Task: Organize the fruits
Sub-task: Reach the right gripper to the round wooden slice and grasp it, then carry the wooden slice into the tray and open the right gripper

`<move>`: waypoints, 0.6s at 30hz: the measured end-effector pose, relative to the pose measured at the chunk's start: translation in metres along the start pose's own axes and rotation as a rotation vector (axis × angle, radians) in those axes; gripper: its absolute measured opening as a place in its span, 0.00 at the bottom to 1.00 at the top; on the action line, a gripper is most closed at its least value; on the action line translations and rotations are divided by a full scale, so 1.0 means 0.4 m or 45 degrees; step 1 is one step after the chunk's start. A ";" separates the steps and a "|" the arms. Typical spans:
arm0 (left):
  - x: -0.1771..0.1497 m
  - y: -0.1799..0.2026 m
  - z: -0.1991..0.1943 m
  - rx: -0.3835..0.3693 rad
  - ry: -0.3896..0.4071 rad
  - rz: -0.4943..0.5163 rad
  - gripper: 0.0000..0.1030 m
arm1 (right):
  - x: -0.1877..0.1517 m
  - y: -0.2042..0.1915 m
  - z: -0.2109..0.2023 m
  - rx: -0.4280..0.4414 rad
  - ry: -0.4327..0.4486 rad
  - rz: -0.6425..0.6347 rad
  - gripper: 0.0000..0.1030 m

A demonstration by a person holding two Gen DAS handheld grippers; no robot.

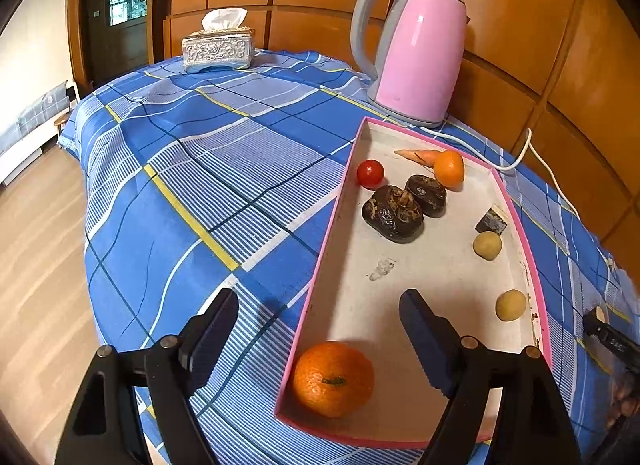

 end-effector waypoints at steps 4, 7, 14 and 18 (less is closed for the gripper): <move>-0.002 0.003 -0.001 0.000 -0.003 0.007 0.81 | 0.008 -0.010 -0.014 0.056 0.023 -0.003 0.35; -0.004 0.003 -0.002 -0.002 -0.003 0.008 0.81 | 0.011 -0.047 -0.036 0.125 0.040 -0.045 0.35; -0.007 0.003 -0.003 -0.007 -0.007 0.000 0.81 | 0.019 -0.172 -0.069 0.298 0.055 -0.181 0.35; -0.008 0.000 -0.005 -0.010 -0.006 -0.005 0.81 | 0.027 -0.262 -0.082 0.428 0.051 -0.273 0.35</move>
Point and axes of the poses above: each gripper's, at about its wrist camera, not at the fingertips, and z roughly the way its jaws point, y to its right, x to its top, the point moved 3 cm from there along z, roughly the way its jaws point, and after that the axes turned 9 degrees about x, right-handed, at the moved point
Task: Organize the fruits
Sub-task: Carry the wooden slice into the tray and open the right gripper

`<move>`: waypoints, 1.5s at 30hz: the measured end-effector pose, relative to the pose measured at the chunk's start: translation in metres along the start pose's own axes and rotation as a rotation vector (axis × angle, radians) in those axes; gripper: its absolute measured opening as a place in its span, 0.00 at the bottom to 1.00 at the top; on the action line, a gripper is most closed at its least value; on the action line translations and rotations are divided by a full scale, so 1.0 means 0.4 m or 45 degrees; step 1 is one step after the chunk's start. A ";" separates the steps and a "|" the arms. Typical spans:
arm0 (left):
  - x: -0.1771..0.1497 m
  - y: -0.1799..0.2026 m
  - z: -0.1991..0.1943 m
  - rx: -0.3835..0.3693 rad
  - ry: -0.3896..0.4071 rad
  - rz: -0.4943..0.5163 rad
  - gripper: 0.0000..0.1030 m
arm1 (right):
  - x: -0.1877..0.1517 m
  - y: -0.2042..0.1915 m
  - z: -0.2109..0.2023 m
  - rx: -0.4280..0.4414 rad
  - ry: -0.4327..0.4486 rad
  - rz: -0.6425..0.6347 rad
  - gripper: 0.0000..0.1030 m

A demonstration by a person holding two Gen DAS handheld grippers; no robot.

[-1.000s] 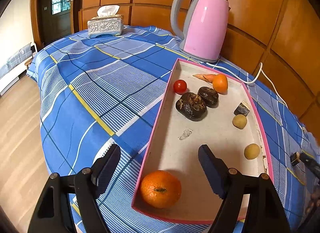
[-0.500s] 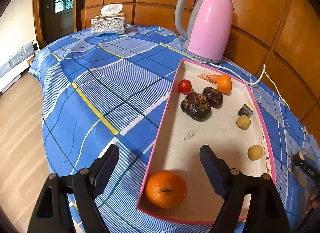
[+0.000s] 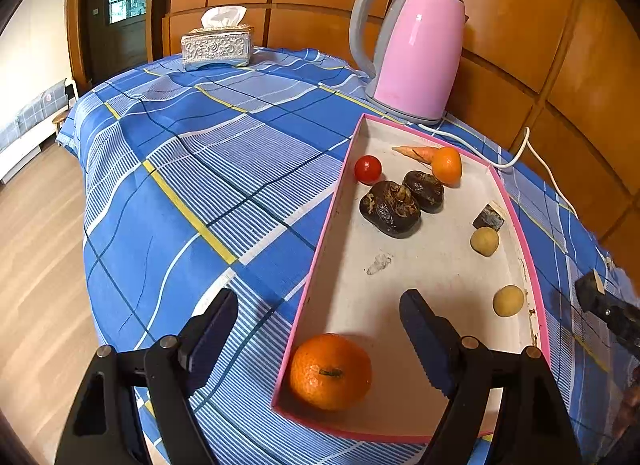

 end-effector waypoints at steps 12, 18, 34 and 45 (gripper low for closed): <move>0.002 -0.011 0.009 0.006 -0.011 -0.030 0.81 | 0.063 -0.213 0.086 0.231 -0.062 -0.199 0.35; 0.002 -0.023 0.020 0.017 -0.028 -0.050 0.81 | 0.094 -0.263 0.154 0.266 -0.103 -0.202 0.35; -0.001 -0.023 0.026 0.027 -0.034 -0.048 0.83 | 0.072 -0.271 0.178 0.274 -0.119 -0.179 0.42; -0.001 -0.013 0.013 0.020 -0.018 -0.034 0.84 | 0.048 -0.299 0.217 0.165 -0.161 -0.295 0.34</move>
Point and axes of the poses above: each gripper's, at about its wrist camera, not at the fingertips, and z roughly the way its jaws point, y to its right, x to its top, the point moved 3 cm from there along z, roughly the way its jaws point, and after that the axes turned 9 degrees about x, right-handed, at the moved point
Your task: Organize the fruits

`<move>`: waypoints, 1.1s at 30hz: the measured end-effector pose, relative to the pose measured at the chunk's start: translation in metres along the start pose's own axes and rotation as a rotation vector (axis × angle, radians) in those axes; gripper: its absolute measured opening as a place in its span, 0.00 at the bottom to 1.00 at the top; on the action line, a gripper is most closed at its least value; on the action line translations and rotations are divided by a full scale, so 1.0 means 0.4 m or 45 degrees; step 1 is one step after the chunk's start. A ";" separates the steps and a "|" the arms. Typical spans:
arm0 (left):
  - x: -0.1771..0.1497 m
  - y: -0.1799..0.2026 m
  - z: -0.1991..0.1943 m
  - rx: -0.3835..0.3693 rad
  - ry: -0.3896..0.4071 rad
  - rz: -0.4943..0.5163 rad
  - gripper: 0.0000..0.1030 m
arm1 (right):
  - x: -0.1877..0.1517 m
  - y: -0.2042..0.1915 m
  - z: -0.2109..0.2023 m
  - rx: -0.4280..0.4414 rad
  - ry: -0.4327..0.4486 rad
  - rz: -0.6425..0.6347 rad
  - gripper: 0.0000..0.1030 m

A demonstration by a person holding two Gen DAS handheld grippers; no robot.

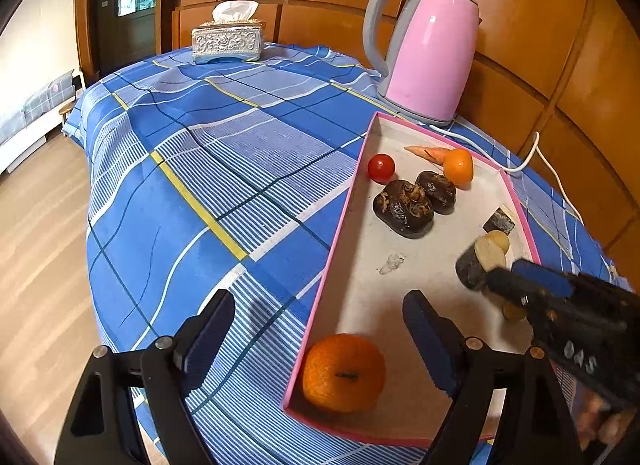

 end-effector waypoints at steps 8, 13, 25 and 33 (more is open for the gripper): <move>-0.001 0.006 -0.004 -0.001 0.007 0.009 0.84 | 0.010 0.018 -0.007 0.000 0.042 0.044 0.34; -0.003 0.012 -0.011 -0.003 0.016 0.020 0.87 | -0.002 0.017 -0.032 0.004 0.069 0.071 0.34; -0.011 0.023 -0.065 0.002 0.119 0.039 0.98 | -0.046 -0.001 -0.142 -0.175 0.226 0.109 0.49; -0.033 0.056 -0.099 -0.038 0.162 0.101 1.00 | -0.130 0.033 -0.188 -0.330 0.261 0.222 0.49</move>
Point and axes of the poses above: each gripper's, at about its wrist camera, not at the fingertips, and z roughly the way its jaws point, y to its right, x to its top, the point moved 3 cm from there along z, roughly the way its jaws point, and after that the axes turned 9 degrees about x, right-handed, at the moved point
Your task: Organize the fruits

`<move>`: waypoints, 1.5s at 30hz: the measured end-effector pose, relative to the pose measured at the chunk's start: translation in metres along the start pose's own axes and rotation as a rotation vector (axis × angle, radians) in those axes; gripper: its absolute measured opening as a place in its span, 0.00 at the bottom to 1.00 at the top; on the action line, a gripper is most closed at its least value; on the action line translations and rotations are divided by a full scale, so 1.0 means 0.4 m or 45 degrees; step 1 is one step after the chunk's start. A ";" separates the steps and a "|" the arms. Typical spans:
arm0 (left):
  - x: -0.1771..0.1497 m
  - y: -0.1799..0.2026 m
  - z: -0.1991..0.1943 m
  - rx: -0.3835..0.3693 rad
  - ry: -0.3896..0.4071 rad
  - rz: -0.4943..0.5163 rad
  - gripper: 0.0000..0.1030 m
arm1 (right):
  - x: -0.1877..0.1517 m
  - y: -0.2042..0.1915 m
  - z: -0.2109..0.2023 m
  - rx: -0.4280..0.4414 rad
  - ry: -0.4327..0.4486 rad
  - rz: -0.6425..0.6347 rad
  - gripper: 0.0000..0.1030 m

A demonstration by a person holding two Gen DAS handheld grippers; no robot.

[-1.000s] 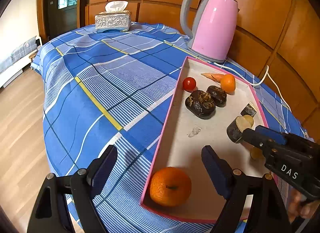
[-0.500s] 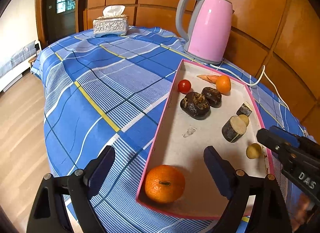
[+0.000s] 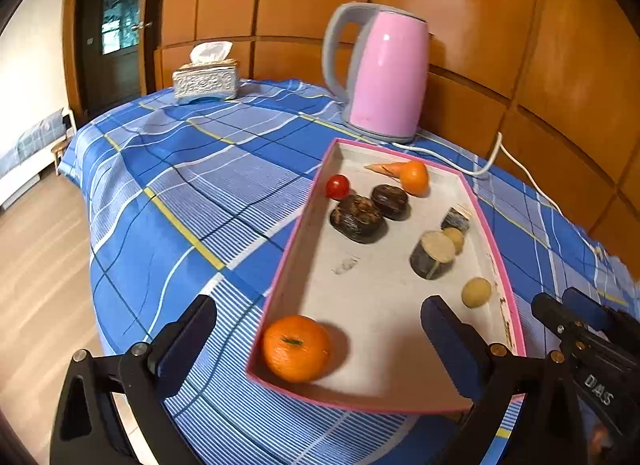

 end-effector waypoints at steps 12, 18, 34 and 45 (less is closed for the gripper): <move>0.003 0.021 -0.014 0.003 0.026 0.038 1.00 | -0.020 0.024 -0.011 -0.044 0.000 0.032 0.49; 0.010 0.023 -0.025 0.038 0.053 0.029 1.00 | -0.020 0.022 -0.012 -0.049 0.001 0.026 0.49; 0.013 0.013 -0.026 0.076 0.063 0.012 1.00 | -0.019 0.020 -0.015 -0.047 0.004 0.015 0.49; 0.016 0.009 -0.032 0.059 0.086 0.006 1.00 | -0.019 0.020 -0.014 -0.045 0.001 0.013 0.49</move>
Point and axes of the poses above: each gripper's, at about its wrist camera, not at the fingertips, and z roughly the way its jaws point, y to its right, x to its top, the point moved 3 cm from there along z, roughly the way its jaws point, and after that the axes turned 9 degrees about x, right-handed, at the moved point
